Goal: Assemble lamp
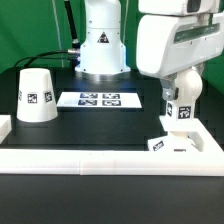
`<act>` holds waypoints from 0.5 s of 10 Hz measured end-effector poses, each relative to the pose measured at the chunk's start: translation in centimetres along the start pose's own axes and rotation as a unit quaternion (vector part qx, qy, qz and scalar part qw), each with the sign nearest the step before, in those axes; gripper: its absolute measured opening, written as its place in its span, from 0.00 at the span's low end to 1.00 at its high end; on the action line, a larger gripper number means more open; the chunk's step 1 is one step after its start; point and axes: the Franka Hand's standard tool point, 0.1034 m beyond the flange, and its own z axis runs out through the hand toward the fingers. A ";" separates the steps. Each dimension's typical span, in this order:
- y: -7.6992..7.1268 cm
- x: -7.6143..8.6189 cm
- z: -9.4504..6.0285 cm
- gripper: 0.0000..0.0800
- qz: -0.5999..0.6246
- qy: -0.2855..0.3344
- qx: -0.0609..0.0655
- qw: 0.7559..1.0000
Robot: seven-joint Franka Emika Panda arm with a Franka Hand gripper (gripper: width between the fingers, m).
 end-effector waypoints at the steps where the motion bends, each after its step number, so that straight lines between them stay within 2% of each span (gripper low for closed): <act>1: 0.0 0.0 0.0 0.72 0.027 0.000 0.000 1.000; 5: 0.1 0.0 -0.2 0.72 0.222 0.002 -0.001 0.975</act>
Offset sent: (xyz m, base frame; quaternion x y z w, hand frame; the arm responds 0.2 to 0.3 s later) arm -0.0055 -0.0003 -0.0009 0.0048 0.0026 0.2492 0.9684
